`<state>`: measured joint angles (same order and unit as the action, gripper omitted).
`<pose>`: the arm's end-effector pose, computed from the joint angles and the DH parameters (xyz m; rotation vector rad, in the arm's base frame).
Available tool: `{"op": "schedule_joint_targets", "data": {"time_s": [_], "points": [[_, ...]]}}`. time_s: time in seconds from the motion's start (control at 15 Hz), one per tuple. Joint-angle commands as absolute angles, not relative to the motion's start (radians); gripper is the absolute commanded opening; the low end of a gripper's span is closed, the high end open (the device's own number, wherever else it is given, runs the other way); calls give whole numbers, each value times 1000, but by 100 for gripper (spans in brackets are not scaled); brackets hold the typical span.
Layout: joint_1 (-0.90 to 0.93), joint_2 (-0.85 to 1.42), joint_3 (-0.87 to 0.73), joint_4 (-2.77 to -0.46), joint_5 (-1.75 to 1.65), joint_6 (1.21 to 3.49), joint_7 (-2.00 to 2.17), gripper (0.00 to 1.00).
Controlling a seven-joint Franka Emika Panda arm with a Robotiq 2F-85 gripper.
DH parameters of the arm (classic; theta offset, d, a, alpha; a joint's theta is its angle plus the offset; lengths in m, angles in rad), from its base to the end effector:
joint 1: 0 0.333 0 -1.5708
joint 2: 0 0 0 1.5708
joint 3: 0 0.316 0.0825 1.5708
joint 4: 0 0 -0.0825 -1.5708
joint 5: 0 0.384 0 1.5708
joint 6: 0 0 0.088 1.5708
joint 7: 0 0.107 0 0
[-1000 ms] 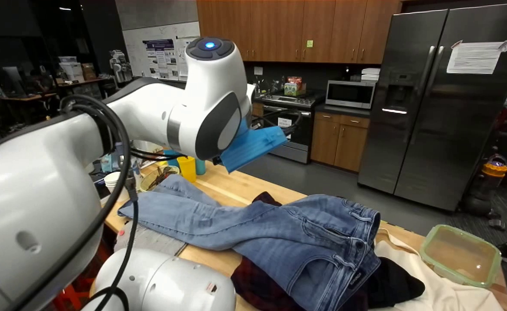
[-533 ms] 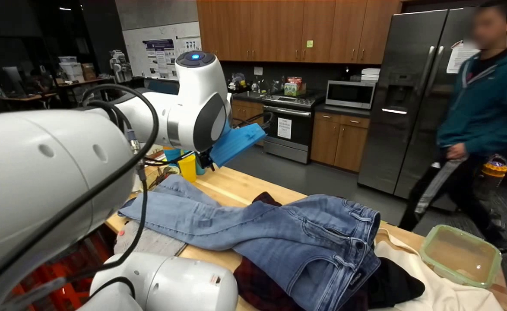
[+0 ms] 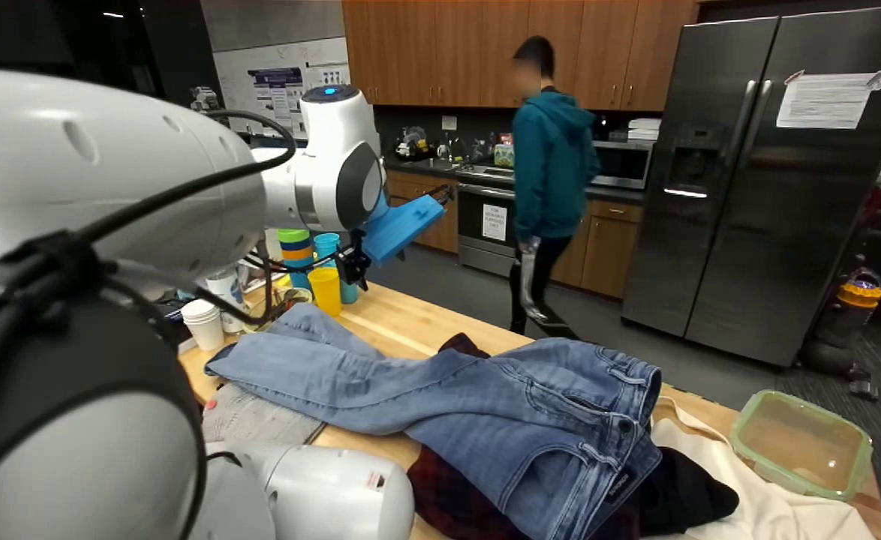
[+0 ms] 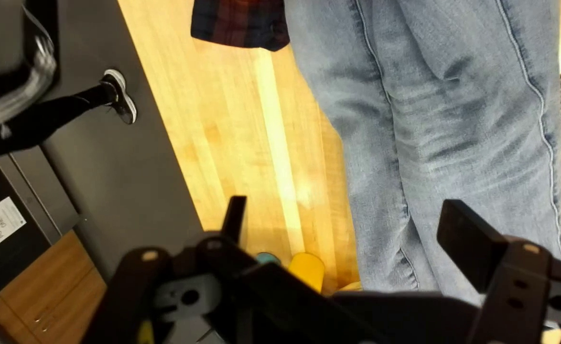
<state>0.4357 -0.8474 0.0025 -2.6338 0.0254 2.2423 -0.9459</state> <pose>0.3045 0.1436 0.5451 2.2996 1.8835 0.6755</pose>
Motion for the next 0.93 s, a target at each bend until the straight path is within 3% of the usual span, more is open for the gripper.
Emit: {"op": "schedule_joint_targets", "data": {"time_s": [0.0, 0.87], "points": [[422, -711, 3, -2527, 4, 2235, -979, 100], [244, -456, 12, -2444, -19, 2348, -888, 100]]}}
